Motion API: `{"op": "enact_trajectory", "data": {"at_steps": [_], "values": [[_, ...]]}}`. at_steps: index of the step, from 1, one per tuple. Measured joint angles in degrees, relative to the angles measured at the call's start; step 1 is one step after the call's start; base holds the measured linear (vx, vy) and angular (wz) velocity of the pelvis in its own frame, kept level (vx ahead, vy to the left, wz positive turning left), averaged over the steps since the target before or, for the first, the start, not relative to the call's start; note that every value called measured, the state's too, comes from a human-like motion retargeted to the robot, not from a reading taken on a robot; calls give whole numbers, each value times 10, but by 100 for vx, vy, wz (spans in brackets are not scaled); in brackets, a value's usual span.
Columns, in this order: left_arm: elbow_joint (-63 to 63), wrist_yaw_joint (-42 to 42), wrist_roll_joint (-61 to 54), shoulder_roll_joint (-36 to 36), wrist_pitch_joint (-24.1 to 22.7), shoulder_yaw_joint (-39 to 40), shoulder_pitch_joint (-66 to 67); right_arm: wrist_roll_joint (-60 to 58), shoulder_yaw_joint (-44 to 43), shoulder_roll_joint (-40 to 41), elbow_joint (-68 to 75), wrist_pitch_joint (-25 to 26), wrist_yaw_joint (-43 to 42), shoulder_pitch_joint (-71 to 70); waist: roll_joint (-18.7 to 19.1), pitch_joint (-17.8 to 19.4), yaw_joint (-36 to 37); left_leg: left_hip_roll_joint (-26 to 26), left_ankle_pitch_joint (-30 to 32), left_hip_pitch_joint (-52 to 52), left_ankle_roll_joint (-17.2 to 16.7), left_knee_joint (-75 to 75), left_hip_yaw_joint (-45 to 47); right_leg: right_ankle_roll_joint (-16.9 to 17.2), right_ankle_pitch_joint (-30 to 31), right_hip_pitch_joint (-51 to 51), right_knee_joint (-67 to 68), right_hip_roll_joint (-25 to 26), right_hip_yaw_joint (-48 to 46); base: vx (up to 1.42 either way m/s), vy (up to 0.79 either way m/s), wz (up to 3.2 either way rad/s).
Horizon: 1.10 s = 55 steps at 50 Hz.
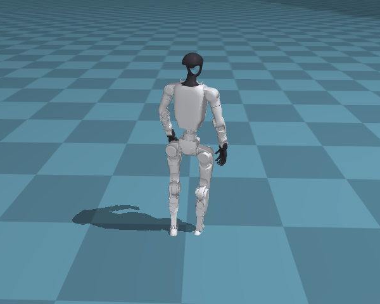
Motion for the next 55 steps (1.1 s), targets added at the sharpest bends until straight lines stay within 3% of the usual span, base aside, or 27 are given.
{"op": "enact_trajectory", "data": {"at_steps": [35, 43, 50, 55], "values": [[-29, 12, 12, 14, -28, 1, -8, -46, 24, -20, -44, -29, 22, 7, -5, 14, 8, 2, 3, 17, -2, -14, 2, 2, 6, 14, -2, 3, -4, 0, 0, 0], [-183, 28, 35, 83, -69, -16, -51, -17, 37, -138, -203, -58, 83, -6, -9, 22, 2, 4, 4, 19, -4, -20, 5, 3, 14, 15, -6, 6, 3, 0, 0, 0], [-418, 62, 33, 202, -122, -14, -82, 91, 3, -322, -462, -75, 141, -37, -10, 39, -12, 5, 8, 21, -9, -38, 6, 9, 23, 11, -8, 9, 7, 0, 0, 0], [-572, 113, 28, 274, -146, 13, -116, 156, -57, -428, -650, -78, 131, -83, -8, 52, -16, 5, 13, 22, -12, -52, 5, 13, 25, 3, 0, 11, 3, 0, 0, 0]]}}
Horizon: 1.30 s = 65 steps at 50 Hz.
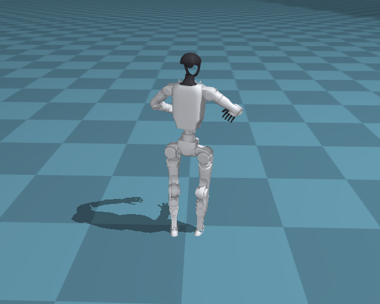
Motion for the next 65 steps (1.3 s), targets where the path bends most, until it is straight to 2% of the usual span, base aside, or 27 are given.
{"op": "enact_trajectory", "data": {"at_steps": [5, 10, 16, 24, 39, 65], "values": [[-97, 82, 13, 23, -2, 41, -36, 18, -62, -26, -152, -15, -68, -54, 3, 9, 6, 3, 4, -6, -1, -2, -4, 0, 1, -9, 7, 3, -5, 0, 0, 0], [-146, 165, 32, 3, 6, 69, -70, 8, -98, 24, -249, -32, -158, -95, 10, 12, 17, 5, 6, -17, 0, 3, -12, 0, 6, -14, 3, 4, -12, 0, 0, 0], [-167, 237, 37, -41, 13, 70, -105, 16, -93, 106, -298, -51, -232, -119, 24, 12, 27, 6, 9, -30, 2, 2, -23, 0, 17, -14, -14, 4, -21, -1, -1, 13], [-171, 297, 24, -97, 17, 57, -137, 56, -64, 180, -301, -71, -281, -130, 49, 9, 31, 5, 19, -36, 3, -16, -35, 0, 36, -8, -45, 5, -33, -2, 0, 22], [-149, 336, 7, -144, 14, 48, -146, 97, -76, 227, -302, -101, -325, -115, 77, 2, 26, -1, 52, -36, 3, -73, -58, -11, 67, 1, -92, 7, -45, -1, 0, 21], [-124, 343, 49, -171, 1, 27, -175, 100, -86, 208, -307, -114, -317, -88, 72, -17, 44, 2, 79, -36, -7, -114, -104, -25, 87, 13, -127, 14, -61, 0, 0, 5]]}}
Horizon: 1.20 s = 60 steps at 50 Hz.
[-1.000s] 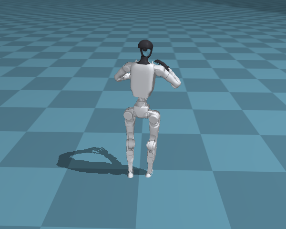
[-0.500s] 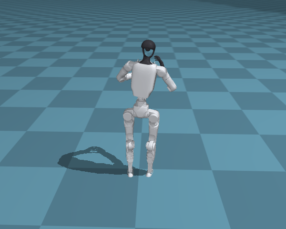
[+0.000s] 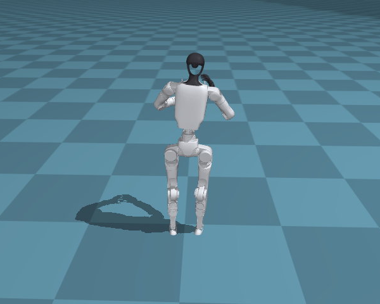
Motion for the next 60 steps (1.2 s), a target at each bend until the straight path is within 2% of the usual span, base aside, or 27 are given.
{"op": "enact_trajectory", "data": {"at_steps": [17, 28, 60], "values": [[35, -30, 36, -3, -8, -51, -50, 87, 36, 36, 106, -5, 37, -28, 12, -10, 5, 2, -2, -17, -2, -2, -27, -5, 3, -7, -1, 2, -20, 0, 0, 13], [42, -46, 22, -21, -17, -63, -56, 137, 19, 54, 113, -9, 53, 3, 17, -18, 5, 3, -4, -34, -5, -3, -43, -13, 4, -17, -2, 4, -31, 1, 0, 18], [80, -97, -36, -54, -29, -64, -49, 204, 10, 27, 130, 0, 83, 58, 16, -47, -1, 4, -16, -47, -8, -4, -63, -37, 2, -18, -1, 6, -48, 0, 0, 0]]}}
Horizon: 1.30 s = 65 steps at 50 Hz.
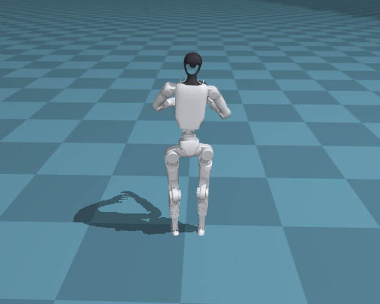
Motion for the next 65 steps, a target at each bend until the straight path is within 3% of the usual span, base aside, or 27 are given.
{"op": "enact_trajectory", "data": {"at_steps": [50, 65], "values": [[-7, -75, -55, 49, -14, -3, -19, 257, 16, 86, -11, 10, 87, 62, -13, -11, -19, 4, -16, 0, -3, 2, -2, -15, 2, 8, 3, 5, -26, 0, 0, 0], [-29, -97, -78, 54, -27, 17, -22, 281, 21, 96, -8, 20, 115, 70, -29, -12, -25, 4, -17, 3, -7, 3, 3, -16, 1, 11, 4, 5, -25, 0, 0, 0]]}}
